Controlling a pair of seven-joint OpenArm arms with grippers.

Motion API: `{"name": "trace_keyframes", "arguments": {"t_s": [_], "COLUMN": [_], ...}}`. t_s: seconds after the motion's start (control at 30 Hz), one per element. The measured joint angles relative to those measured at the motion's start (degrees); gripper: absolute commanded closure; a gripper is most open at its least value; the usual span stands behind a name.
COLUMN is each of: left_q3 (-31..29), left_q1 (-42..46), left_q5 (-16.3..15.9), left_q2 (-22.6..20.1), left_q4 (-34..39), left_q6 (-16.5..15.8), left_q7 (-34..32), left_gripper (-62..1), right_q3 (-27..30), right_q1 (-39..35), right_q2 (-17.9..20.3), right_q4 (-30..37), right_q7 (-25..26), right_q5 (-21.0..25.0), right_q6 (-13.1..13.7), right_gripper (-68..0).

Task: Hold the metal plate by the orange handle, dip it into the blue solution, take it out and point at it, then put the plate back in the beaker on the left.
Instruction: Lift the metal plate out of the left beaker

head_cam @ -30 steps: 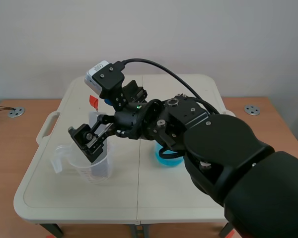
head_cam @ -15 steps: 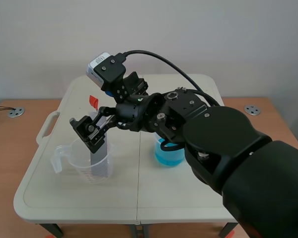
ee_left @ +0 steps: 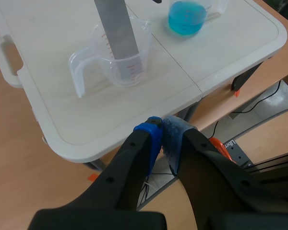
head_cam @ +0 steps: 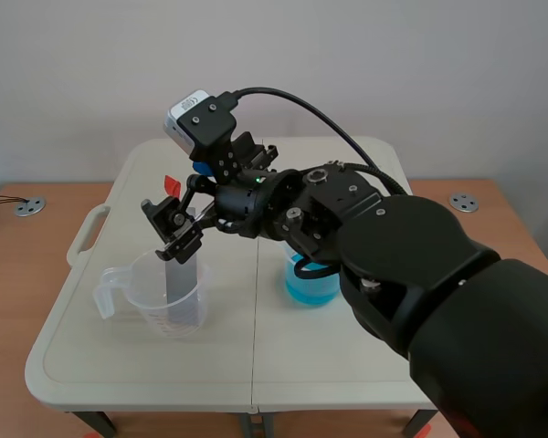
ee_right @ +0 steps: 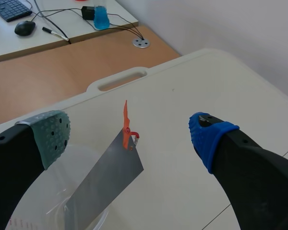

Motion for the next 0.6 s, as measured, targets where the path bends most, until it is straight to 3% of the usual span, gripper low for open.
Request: {"name": "trace_keyframes", "arguments": {"t_s": [0.27, 0.6], "left_q3": [0.0, 0.0], "left_q1": [0.0, 0.0], "left_q5": [0.0, 0.0], "left_q2": [0.0, 0.0], "left_q4": [0.0, 0.0], "left_q6": [0.0, 0.0], "left_q7": [0.0, 0.0], "left_gripper": [-3.4, -3.4], "right_q3": [0.0, 0.0], "right_q1": [0.0, 0.0], "right_q2": [0.0, 0.0], "right_q4": [0.0, 0.0], "right_q7": [0.4, 0.4], "right_q5": [0.0, 0.0], "right_q6": [0.0, 0.0], "right_gripper": [-35.9, -18.5]}}
